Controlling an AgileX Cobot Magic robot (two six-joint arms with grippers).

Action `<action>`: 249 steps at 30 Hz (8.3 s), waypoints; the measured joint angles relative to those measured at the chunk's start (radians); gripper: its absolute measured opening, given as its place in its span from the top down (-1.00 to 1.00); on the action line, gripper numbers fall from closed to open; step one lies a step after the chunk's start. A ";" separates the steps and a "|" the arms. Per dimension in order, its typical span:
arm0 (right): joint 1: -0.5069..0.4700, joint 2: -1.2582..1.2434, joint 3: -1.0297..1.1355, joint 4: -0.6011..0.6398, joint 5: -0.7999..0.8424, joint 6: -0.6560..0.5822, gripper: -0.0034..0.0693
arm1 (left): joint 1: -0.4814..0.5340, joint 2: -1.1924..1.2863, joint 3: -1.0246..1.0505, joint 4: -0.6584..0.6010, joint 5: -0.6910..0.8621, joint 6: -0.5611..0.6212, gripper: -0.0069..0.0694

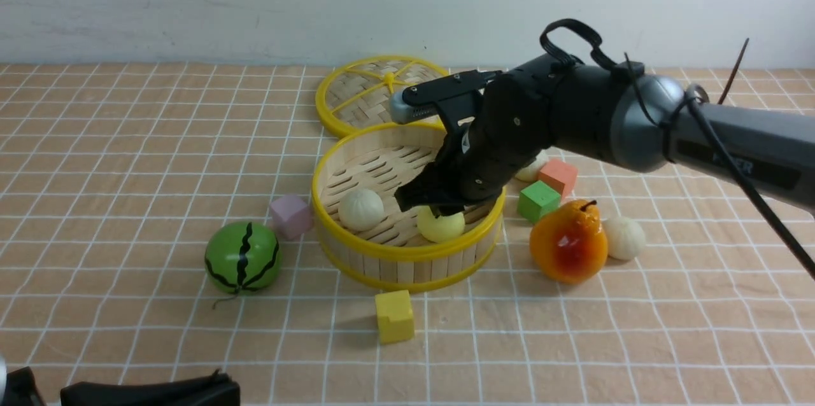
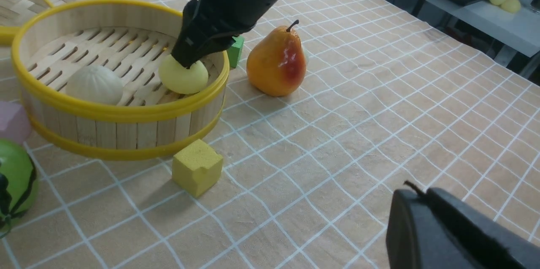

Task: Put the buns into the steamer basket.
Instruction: Use the right arm to put the steamed stuffed bun into the steamer, then use the right arm to grab a steamed stuffed bun, then use the right arm to put the steamed stuffed bun into the steamer, then use the right arm to grab a steamed stuffed bun, then use the right arm to put the steamed stuffed bun into the steamer

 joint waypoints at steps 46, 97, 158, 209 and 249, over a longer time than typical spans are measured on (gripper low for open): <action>-0.397 -0.115 0.231 0.094 0.069 -0.054 0.22 | 0.000 0.000 0.000 0.062 0.001 0.000 0.67; -0.109 0.038 -0.108 0.177 0.031 -0.220 0.83 | 0.000 0.000 0.000 0.086 0.001 0.000 0.60; -0.327 0.241 -0.268 0.135 -0.036 -0.076 0.27 | 0.000 0.000 0.000 0.086 0.001 0.000 0.51; -0.338 0.279 -0.299 0.144 -0.112 -0.109 0.12 | 0.000 0.000 0.000 0.086 0.061 0.000 0.46; -0.186 0.083 -0.302 0.434 -0.032 -0.356 0.90 | 0.000 0.000 0.000 0.090 0.061 0.000 0.41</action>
